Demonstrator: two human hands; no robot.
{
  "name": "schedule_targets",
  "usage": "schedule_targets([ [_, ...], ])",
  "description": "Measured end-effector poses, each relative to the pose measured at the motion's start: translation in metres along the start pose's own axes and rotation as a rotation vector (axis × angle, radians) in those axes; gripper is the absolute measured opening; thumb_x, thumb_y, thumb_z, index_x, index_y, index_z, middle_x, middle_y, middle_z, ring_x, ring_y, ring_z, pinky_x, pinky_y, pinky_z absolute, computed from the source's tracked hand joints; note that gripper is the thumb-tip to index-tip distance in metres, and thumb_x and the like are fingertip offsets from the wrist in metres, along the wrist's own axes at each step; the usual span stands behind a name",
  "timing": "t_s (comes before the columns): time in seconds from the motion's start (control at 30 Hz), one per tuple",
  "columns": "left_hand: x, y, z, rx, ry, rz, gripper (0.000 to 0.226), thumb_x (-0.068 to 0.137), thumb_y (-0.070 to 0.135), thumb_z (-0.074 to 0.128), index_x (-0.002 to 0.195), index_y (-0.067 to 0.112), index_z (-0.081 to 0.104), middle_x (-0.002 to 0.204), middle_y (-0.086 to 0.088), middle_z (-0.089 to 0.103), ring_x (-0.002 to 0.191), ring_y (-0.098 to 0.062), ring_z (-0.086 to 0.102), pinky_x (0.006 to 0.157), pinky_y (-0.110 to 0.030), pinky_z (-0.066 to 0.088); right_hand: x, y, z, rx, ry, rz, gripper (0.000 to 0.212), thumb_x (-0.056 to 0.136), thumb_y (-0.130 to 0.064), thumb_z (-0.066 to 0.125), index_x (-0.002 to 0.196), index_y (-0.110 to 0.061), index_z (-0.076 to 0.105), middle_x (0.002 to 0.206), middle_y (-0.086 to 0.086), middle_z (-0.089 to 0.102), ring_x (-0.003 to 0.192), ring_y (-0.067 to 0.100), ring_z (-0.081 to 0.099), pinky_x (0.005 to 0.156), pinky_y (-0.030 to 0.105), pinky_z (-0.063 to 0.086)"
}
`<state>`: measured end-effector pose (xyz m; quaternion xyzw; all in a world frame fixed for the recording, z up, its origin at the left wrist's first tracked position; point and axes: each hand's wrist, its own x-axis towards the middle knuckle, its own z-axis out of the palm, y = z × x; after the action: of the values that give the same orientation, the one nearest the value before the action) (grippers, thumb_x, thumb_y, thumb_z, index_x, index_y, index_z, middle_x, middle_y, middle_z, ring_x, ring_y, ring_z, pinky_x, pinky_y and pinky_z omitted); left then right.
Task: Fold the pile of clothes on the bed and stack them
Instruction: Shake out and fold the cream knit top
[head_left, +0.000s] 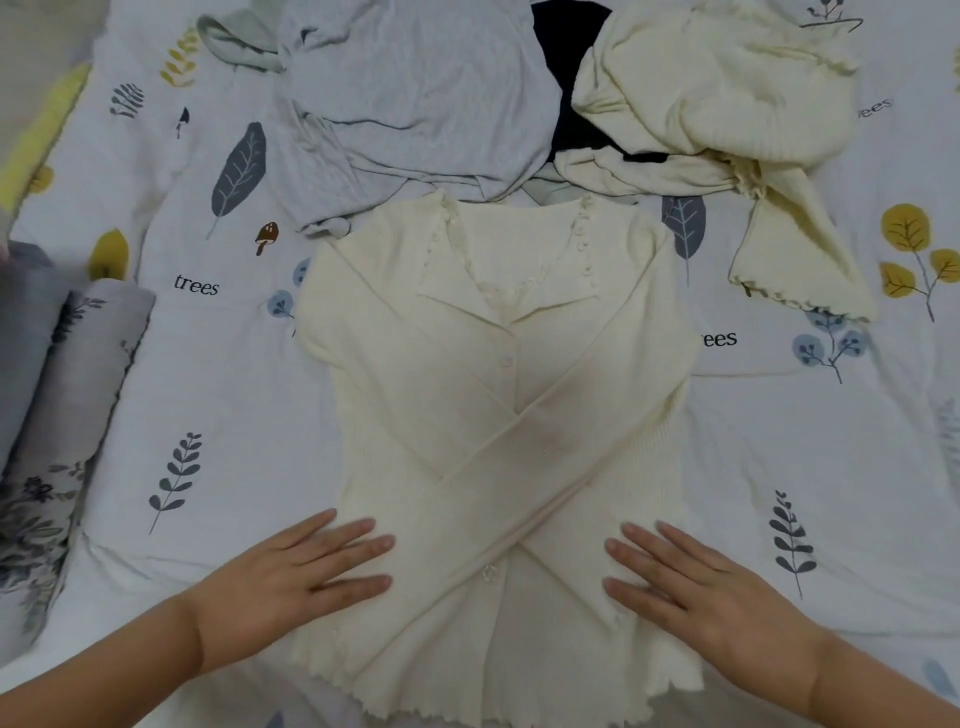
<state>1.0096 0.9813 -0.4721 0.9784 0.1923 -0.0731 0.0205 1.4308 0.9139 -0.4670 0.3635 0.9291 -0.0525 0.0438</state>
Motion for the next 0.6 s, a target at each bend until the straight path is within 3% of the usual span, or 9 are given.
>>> schedule_targets([
  [0.07,0.007,0.004,-0.006,-0.068,0.033,0.001,0.057,0.087,-0.006,0.03,0.123,0.025,0.062,0.134,-0.004,0.054,0.121,-0.026,0.053,0.104,-0.044,0.039,0.006,-0.004,-0.003,0.052,0.024,0.034,0.056,0.102,-0.007,0.017,0.106,-0.016,0.072,0.123,0.01,0.062,0.117,0.029,0.056,0.108,0.041,0.026],
  [0.13,0.015,0.007,-0.014,-0.201,-0.003,-0.064,0.053,0.06,0.006,0.064,0.109,0.025,0.071,0.128,-0.004,0.059,0.116,-0.025,0.058,0.091,-0.043,0.051,0.012,-0.004,-0.011,0.118,0.027,0.077,0.067,0.101,-0.008,0.011,0.092,-0.015,0.077,0.115,0.007,0.067,0.11,0.027,0.062,0.109,0.036,0.026],
  [0.23,0.019,0.011,-0.027,-0.457,-0.05,-0.246,0.04,0.066,0.023,0.048,0.097,0.029,0.074,0.121,0.007,0.063,0.109,-0.016,0.063,0.083,-0.026,0.052,0.018,0.0,-0.021,0.244,-0.02,0.132,0.061,0.095,-0.021,0.016,0.087,-0.018,0.077,0.11,-0.002,0.069,0.107,0.019,0.064,0.107,0.025,0.028],
  [0.3,0.022,0.003,-0.038,-0.778,-0.042,-0.402,0.037,0.077,0.048,0.051,0.104,0.033,0.072,0.12,0.019,0.061,0.116,-0.005,0.056,0.097,-0.014,0.04,0.022,0.004,-0.031,0.358,-0.042,0.185,0.058,0.096,-0.037,0.02,0.086,-0.022,0.075,0.106,-0.009,0.07,0.104,0.011,0.065,0.102,0.02,0.034],
  [0.37,0.026,-0.01,-0.051,-1.115,-0.089,-0.522,0.052,0.065,0.08,0.051,0.109,0.055,0.06,0.12,0.042,0.048,0.124,0.011,0.041,0.103,-0.011,0.033,0.025,0.009,-0.042,0.496,-0.021,0.279,0.06,0.097,-0.051,0.022,0.087,-0.024,0.075,0.099,-0.014,0.071,0.097,0.004,0.066,0.091,0.017,0.045],
  [0.4,0.029,-0.017,-0.058,-1.235,-0.11,-0.547,0.053,0.06,0.083,0.054,0.109,0.062,0.053,0.118,0.048,0.044,0.125,0.016,0.035,0.104,-0.01,0.032,0.027,0.013,-0.048,0.591,0.004,0.337,0.054,0.095,-0.053,0.031,0.089,-0.024,0.076,0.097,-0.018,0.071,0.095,0.001,0.066,0.086,0.014,0.048],
  [0.47,0.04,-0.038,-0.075,-1.404,-0.144,-0.548,0.048,0.06,0.071,0.066,0.106,0.061,0.057,0.118,0.04,0.052,0.124,0.014,0.039,0.102,-0.009,0.034,0.037,0.026,-0.067,0.809,0.005,0.47,0.014,0.086,-0.038,0.062,0.092,-0.037,0.074,0.089,-0.03,0.068,0.087,-0.009,0.063,0.074,0.005,0.047],
  [0.5,0.045,-0.049,-0.083,-1.47,-0.139,-0.536,0.043,0.062,0.065,0.069,0.104,0.058,0.061,0.116,0.033,0.058,0.121,0.01,0.045,0.1,-0.01,0.037,0.042,0.034,-0.075,0.886,0.012,0.511,0.015,0.079,-0.03,0.069,0.081,-0.045,0.072,0.079,-0.026,0.068,0.073,-0.009,0.061,0.065,0.005,0.043],
  [0.6,0.054,-0.093,-0.094,-1.464,0.046,-0.686,0.017,0.071,0.038,0.079,0.088,0.042,0.075,0.101,0.007,0.073,0.104,-0.013,0.065,0.093,-0.025,0.049,0.063,0.065,-0.101,1.083,0.149,0.65,0.017,0.073,-0.023,0.067,0.059,-0.019,0.058,0.051,-0.005,0.051,0.047,-0.002,0.04,0.048,0.012,0.03],
])
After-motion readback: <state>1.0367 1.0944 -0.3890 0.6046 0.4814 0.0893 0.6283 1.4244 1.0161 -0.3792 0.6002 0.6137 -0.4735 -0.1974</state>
